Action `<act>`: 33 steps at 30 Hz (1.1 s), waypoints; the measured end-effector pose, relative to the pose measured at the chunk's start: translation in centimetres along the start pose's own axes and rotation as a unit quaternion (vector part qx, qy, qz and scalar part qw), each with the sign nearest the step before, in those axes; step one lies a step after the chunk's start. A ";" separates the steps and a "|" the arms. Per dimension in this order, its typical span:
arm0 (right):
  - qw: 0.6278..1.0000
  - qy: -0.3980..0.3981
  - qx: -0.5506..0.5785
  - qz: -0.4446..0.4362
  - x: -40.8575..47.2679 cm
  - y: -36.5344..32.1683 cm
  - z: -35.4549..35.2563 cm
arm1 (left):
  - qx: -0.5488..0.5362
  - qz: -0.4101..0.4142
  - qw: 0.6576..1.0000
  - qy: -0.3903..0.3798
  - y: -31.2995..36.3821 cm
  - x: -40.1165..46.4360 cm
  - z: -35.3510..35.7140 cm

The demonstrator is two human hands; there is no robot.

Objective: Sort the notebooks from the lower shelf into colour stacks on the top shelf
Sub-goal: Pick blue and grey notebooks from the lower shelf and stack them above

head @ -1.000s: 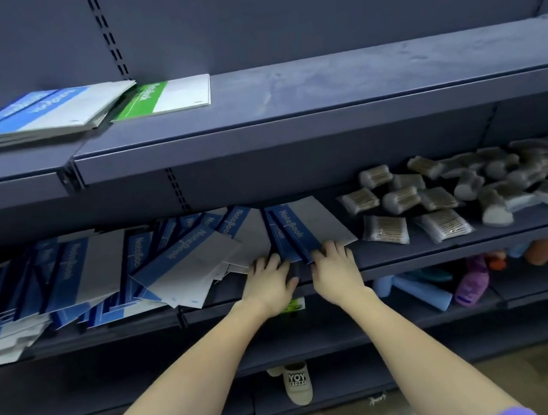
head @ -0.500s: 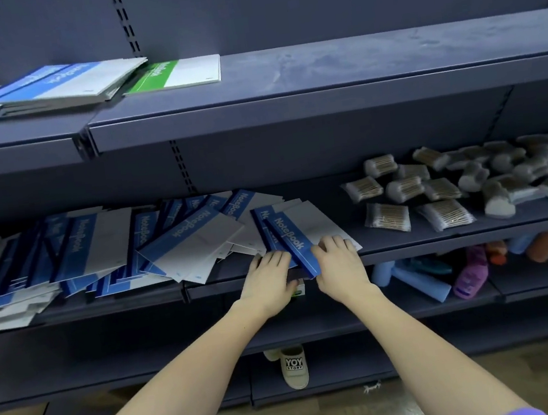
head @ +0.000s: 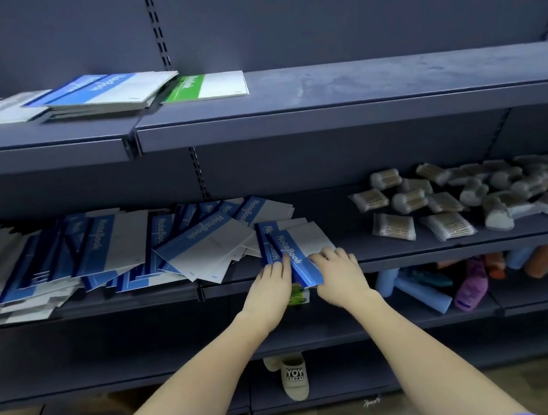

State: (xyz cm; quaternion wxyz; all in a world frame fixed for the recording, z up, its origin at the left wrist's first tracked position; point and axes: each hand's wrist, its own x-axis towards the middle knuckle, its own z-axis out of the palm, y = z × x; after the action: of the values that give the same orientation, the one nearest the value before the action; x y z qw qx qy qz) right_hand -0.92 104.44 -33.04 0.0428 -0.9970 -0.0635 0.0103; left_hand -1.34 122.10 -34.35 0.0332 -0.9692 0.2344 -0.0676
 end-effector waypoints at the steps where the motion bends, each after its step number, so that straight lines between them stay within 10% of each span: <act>1: 1.000 -0.010 0.015 0.003 0.1 -0.3 -0.3 | 0.002 0.001 1.000 0.006 -0.4 -0.5 0.0; 20: 0.991 -0.022 0.099 0.085 -4.4 -13.8 -6.6 | -0.027 0.046 0.998 0.030 -12.4 -9.1 -6.7; 33: 0.973 0.113 0.200 0.030 -6.0 -24.1 -19.3 | -0.059 0.024 0.995 0.077 -21.6 -13.4 -19.5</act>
State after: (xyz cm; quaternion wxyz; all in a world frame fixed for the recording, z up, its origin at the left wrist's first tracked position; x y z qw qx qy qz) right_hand -9.35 125.91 -11.65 0.2481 -0.9643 -0.0248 -0.0890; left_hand -6.31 146.76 -14.51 -0.0405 -0.9555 0.2630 -0.1271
